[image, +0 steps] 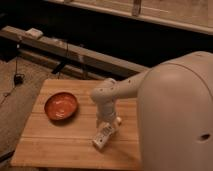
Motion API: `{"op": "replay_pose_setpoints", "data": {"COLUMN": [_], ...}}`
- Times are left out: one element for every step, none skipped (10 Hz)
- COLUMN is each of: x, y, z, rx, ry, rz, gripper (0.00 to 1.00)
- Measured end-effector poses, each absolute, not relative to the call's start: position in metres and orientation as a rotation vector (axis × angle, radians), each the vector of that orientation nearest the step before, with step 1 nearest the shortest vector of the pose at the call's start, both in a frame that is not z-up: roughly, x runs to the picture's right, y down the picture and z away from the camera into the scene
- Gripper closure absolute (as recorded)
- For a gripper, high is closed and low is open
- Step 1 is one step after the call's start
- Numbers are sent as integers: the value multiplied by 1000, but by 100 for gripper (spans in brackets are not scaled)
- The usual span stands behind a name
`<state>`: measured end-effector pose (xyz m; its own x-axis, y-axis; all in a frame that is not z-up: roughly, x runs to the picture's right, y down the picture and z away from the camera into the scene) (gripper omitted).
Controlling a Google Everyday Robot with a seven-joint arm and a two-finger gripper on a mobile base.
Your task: Place the bottle in the ceramic bowl
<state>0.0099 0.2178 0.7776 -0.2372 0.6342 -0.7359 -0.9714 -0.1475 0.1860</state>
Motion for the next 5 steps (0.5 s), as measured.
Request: {"op": "replay_pose_setpoints", "data": {"x": [11,11,12,14,16], "y": [221,223,227,230,232], "z": [782,785,790,795,798], "rx": [-610,-621,-635,-651,-661], "ry": [782,778,777,774,773], "rz": [1674,1672,1669,1670,1673], "gripper": [35,35,35,35,35]}}
